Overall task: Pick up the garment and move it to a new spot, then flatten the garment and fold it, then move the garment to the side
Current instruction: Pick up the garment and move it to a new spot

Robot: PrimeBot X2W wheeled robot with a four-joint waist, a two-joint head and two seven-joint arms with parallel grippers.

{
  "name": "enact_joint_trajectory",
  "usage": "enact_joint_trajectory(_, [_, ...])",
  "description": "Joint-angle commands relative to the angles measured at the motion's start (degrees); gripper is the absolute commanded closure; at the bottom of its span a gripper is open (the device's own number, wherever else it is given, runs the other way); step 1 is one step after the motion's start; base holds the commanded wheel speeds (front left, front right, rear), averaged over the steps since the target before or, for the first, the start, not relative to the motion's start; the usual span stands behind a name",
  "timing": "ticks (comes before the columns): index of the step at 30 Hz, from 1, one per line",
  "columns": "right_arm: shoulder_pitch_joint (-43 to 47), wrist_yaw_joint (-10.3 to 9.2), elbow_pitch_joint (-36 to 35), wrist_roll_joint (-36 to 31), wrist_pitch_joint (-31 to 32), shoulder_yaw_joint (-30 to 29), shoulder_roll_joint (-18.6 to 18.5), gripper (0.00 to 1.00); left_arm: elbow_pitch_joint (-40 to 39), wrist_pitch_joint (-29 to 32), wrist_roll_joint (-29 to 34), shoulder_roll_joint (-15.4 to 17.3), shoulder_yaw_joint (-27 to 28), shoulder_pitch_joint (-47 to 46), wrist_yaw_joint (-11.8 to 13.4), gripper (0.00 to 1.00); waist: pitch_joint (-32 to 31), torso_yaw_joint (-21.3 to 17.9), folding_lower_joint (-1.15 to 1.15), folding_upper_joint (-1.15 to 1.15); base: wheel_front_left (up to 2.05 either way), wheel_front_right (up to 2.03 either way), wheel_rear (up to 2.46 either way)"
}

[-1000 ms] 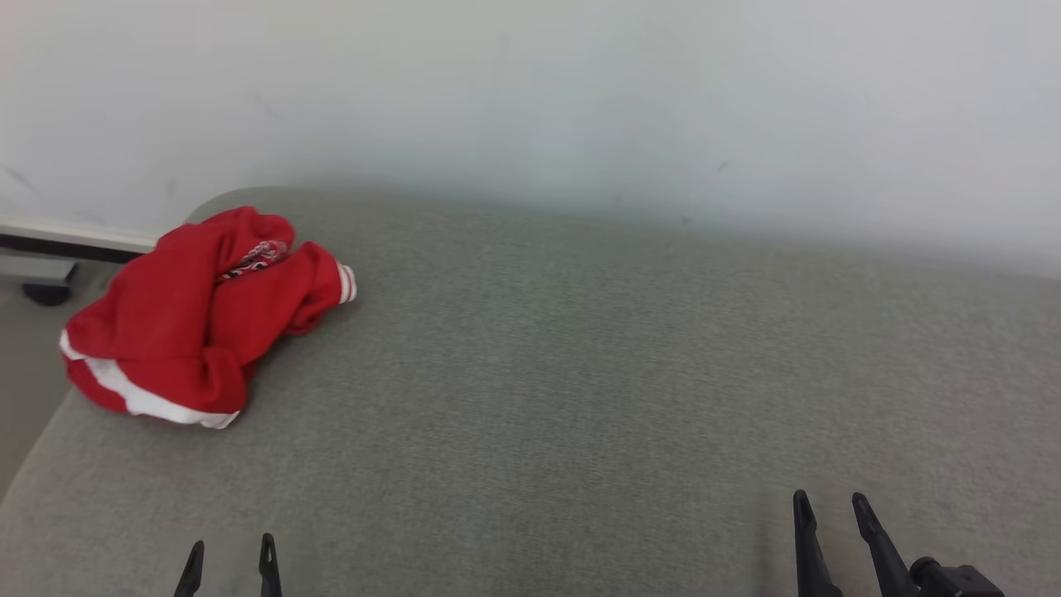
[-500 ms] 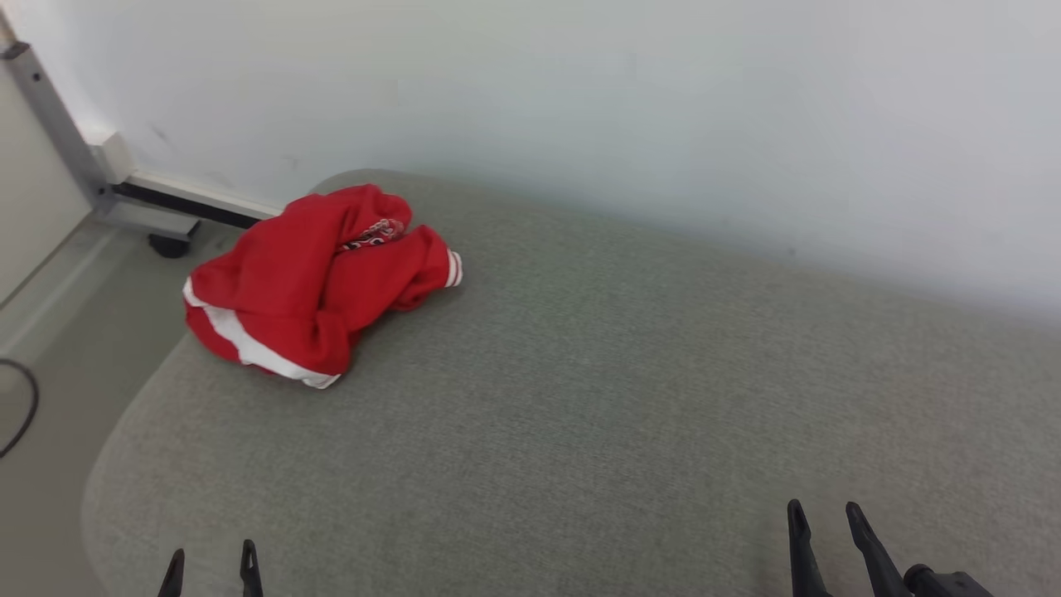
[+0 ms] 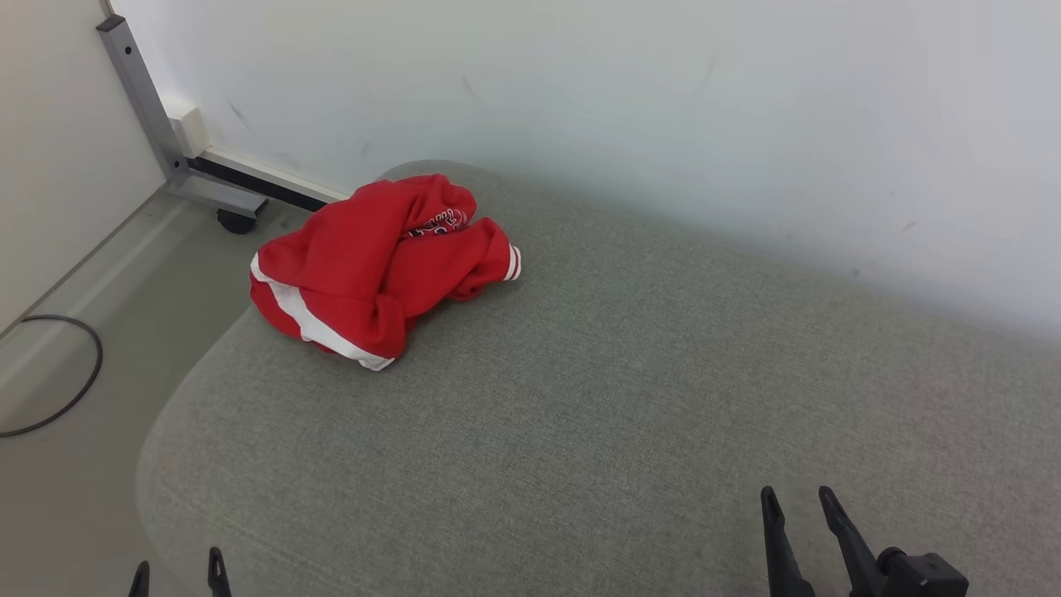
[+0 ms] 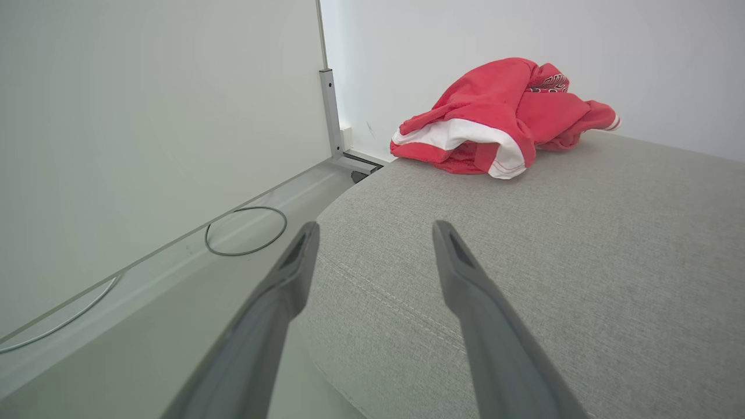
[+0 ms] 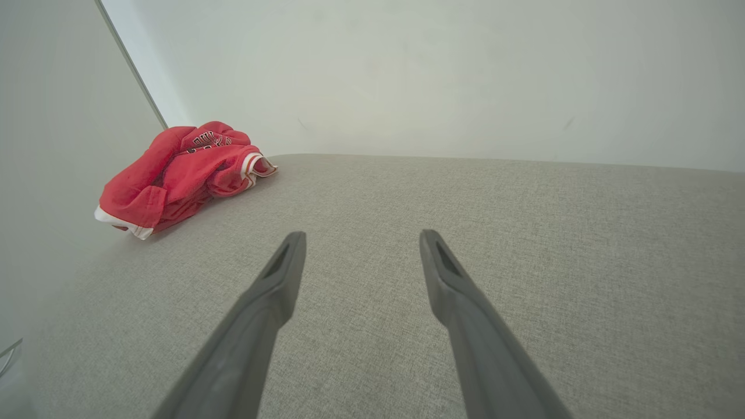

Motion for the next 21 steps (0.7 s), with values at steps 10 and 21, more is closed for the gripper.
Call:
enact_joint_trajectory(10, [-0.65, -0.12, 0.14, -0.80, -0.16, 0.43, 0.03, 0.00, -0.69, -0.30, -0.31, -0.18, 0.35, 0.90, 0.57, 0.00, 0.15, 0.09, 0.00, 0.00, 0.00, 0.00, 0.00])
enact_joint_trajectory(21, [1.02, -0.12, -1.42, -0.95, -0.16, -1.25, 0.03, 0.00, 1.86, -0.30, -0.47, -0.21, -0.65, -2.87, -0.83, 0.00, -0.74, -0.83, 0.00, 0.00, 0.00, 0.00, 0.00])
